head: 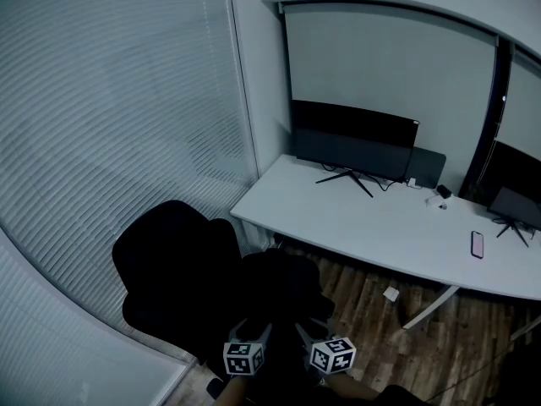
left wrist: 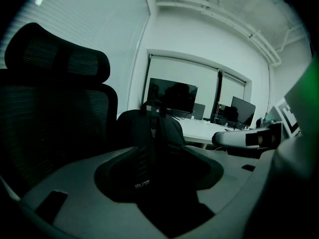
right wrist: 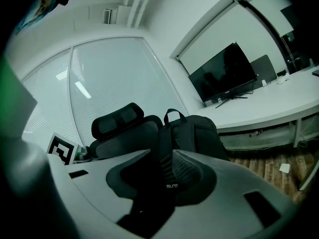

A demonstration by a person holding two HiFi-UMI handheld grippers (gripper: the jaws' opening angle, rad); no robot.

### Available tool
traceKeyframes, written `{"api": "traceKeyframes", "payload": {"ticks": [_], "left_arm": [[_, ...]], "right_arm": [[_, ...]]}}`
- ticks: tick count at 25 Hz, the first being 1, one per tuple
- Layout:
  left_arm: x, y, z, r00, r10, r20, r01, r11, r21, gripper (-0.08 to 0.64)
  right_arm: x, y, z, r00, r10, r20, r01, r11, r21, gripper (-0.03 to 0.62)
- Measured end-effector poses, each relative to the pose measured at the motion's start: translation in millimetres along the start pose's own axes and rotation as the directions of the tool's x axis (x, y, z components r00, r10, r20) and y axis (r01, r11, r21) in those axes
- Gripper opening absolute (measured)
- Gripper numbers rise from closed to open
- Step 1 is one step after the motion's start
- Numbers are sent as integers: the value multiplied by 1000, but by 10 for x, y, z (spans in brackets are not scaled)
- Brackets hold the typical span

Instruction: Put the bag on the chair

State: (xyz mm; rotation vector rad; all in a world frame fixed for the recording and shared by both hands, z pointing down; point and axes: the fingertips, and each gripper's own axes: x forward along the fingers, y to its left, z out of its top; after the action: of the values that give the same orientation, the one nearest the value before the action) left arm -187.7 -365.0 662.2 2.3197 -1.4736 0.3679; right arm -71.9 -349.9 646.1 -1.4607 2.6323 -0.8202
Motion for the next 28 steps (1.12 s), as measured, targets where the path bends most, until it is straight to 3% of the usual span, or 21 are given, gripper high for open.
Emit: {"api": "traceKeyframes", "payload": {"ticks": [3, 13, 20, 28], "left_arm": [[-171, -10, 43, 1000, 1, 26, -1, 1000, 10, 264], [-893, -196, -21, 992, -53, 116, 49, 998, 40, 107], [-1308, -290, -74, 981, -33, 190, 30, 999, 19, 41], [-1602, -493, -123, 969, 11, 248, -11, 1000, -3, 25]], "right_arm": [[-101, 137, 13, 1000, -1, 21, 2, 1000, -6, 127], [-565, 515, -194, 997, -36, 74, 38, 999, -32, 80], [-808, 693, -375, 996, -43, 75, 46, 998, -48, 61], [-1016, 776, -453, 998, 12, 63, -8, 998, -56, 58]]}}
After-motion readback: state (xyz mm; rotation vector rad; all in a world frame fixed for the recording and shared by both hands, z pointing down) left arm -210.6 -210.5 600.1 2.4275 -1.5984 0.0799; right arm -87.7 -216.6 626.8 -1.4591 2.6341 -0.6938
